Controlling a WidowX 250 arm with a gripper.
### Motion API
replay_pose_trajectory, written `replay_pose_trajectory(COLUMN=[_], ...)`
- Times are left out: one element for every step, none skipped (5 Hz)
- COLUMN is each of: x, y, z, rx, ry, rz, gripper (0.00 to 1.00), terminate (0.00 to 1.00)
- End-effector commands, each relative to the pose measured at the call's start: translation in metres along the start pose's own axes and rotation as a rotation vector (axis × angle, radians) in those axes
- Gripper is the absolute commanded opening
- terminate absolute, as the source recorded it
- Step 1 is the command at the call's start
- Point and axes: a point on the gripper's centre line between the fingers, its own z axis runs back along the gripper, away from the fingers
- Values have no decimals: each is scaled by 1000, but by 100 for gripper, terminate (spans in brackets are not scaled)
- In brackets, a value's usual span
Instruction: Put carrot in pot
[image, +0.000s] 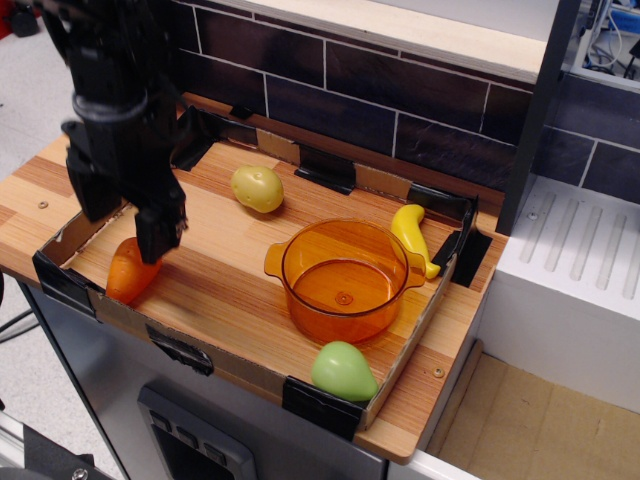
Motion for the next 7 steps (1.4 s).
replay_pose_trajectory(x=[10,11,9,9,8,10,22], y=[9,10,9,8,8,7,-6], z=[-12,-21,-26,-25,-27,-14,39], rx=[36,29,27,1,1,-24,-28], ry=[-6,-5,12,17,12,-10,-213], rz=[60,87,85,80,101,114,191], gripper=[100,100,100,0,0,0,0], terminate=[0,0,0,0,0,0,0])
